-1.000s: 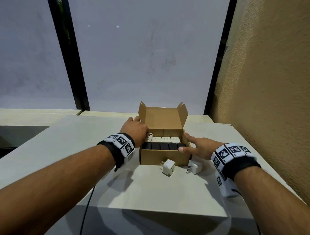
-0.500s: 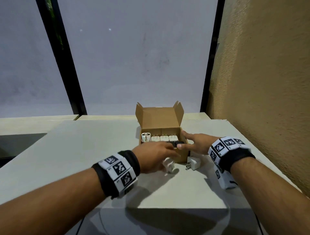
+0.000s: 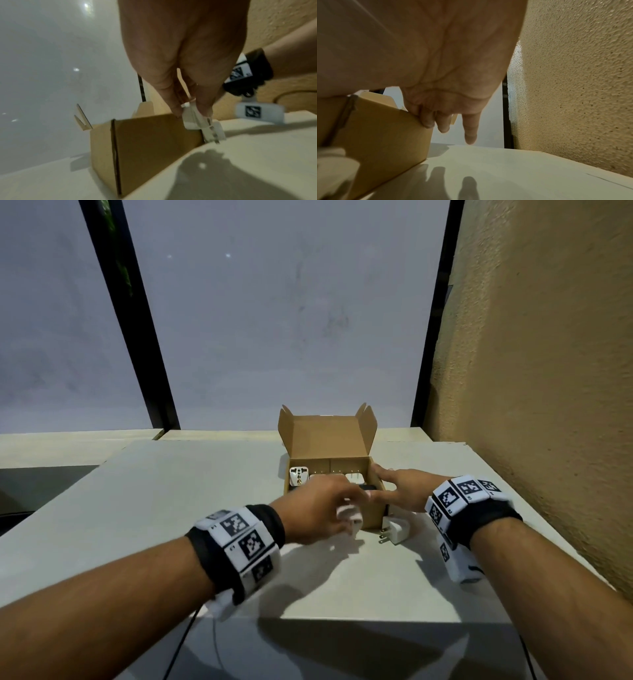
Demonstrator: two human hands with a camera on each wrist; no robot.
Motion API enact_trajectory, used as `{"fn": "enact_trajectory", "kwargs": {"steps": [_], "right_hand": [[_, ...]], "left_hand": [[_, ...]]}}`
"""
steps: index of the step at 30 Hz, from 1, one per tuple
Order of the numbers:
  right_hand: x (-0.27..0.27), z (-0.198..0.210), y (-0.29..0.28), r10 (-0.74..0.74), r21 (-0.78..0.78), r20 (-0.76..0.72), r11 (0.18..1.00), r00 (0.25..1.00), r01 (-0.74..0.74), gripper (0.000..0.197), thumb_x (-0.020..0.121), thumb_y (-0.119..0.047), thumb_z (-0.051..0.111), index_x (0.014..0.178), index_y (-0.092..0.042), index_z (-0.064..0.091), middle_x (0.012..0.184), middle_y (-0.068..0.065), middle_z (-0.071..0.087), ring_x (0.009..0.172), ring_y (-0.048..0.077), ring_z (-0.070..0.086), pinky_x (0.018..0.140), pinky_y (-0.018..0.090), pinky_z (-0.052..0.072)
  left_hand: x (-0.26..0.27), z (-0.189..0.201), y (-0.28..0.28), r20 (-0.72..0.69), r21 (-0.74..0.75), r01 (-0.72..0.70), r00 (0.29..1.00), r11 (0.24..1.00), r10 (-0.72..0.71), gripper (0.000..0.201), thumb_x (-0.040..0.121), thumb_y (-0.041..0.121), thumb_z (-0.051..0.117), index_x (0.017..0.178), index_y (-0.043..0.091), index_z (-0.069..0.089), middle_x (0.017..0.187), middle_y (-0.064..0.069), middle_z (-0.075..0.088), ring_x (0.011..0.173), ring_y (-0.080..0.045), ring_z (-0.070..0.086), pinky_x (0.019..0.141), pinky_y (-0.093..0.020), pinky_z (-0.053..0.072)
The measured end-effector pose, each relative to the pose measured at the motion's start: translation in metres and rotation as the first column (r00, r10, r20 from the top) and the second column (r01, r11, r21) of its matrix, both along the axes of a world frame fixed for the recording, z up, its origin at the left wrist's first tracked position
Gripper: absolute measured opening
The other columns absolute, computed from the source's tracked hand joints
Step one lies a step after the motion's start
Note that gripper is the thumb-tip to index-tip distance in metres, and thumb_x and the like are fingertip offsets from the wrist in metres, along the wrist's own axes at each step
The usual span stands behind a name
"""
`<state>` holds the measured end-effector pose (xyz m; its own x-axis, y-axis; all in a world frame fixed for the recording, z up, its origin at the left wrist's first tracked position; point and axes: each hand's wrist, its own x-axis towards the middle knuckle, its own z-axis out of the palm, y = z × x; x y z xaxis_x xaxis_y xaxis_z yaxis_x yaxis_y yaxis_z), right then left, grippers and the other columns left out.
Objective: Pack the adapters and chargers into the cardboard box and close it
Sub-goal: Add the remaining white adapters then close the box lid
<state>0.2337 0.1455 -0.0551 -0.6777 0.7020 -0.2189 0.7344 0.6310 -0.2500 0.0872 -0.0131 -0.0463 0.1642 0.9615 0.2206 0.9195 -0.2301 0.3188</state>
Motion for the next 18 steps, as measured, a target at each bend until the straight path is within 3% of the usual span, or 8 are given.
{"fn": "enact_trajectory", "kwargs": {"steps": [3, 6, 10, 14, 18], "right_hand": [[0.000, -0.002, 0.002, 0.006, -0.027, -0.016, 1.000, 1.000, -0.007, 0.088, 0.082, -0.072, 0.042, 0.153, -0.031, 0.009, 0.156, 0.002, 0.031, 0.139, 0.024, 0.035, 0.114, 0.037, 0.027], [0.000, -0.003, 0.004, -0.001, -0.041, -0.016, 0.999, 1.000, 0.001, 0.088, 0.082, -0.072, 0.041, 0.153, -0.032, 0.006, 0.157, 0.001, 0.028, 0.140, 0.024, 0.033, 0.115, 0.039, 0.026], [0.000, -0.004, 0.003, -0.011, -0.027, -0.015, 1.000, 1.000, 0.011, 0.089, 0.082, -0.072, 0.041, 0.153, -0.031, 0.006, 0.157, 0.001, 0.027, 0.141, 0.025, 0.032, 0.116, 0.040, 0.025], [0.000, -0.005, 0.005, -0.015, -0.030, -0.022, 0.999, 1.000, 0.014, 0.091, 0.079, -0.075, 0.040, 0.153, -0.033, 0.006, 0.157, 0.001, 0.027, 0.141, 0.025, 0.032, 0.116, 0.041, 0.025], [0.001, -0.005, 0.005, -0.016, -0.022, -0.012, 1.000, 1.000, 0.015, 0.090, 0.080, -0.074, 0.040, 0.153, -0.033, 0.006, 0.158, 0.003, 0.025, 0.143, 0.025, 0.029, 0.117, 0.042, 0.023]], "left_hand": [[-0.017, 0.020, 0.018, 0.076, 0.073, -0.111, 0.991, 0.991, 0.106, 0.038, 0.079, 0.014, 0.075, 0.116, 0.016, 0.066, 0.111, -0.001, 0.068, 0.099, -0.013, 0.062, 0.089, -0.026, 0.052], [-0.036, 0.029, 0.040, 0.091, 0.034, -0.234, 0.969, 0.972, 0.230, 0.042, 0.082, 0.002, 0.069, 0.122, 0.015, 0.062, 0.120, -0.002, 0.065, 0.110, -0.015, 0.061, 0.093, -0.021, 0.049], [-0.049, 0.021, 0.060, 0.017, -0.050, -0.309, 0.950, 0.950, 0.311, 0.049, 0.085, -0.009, 0.054, 0.129, 0.013, 0.058, 0.128, -0.006, 0.057, 0.114, -0.019, 0.057, 0.096, -0.027, 0.049], [-0.051, 0.011, 0.072, -0.090, -0.071, -0.337, 0.939, 0.939, 0.331, 0.046, 0.085, -0.008, 0.057, 0.125, 0.013, 0.061, 0.127, -0.007, 0.056, 0.113, -0.022, 0.057, 0.097, -0.030, 0.049], [-0.053, 0.008, 0.076, -0.178, -0.106, -0.337, 0.932, 0.935, 0.316, 0.039, 0.087, -0.005, 0.054, 0.121, 0.010, 0.064, 0.121, -0.009, 0.060, 0.105, -0.023, 0.059, 0.090, -0.030, 0.051]]}}
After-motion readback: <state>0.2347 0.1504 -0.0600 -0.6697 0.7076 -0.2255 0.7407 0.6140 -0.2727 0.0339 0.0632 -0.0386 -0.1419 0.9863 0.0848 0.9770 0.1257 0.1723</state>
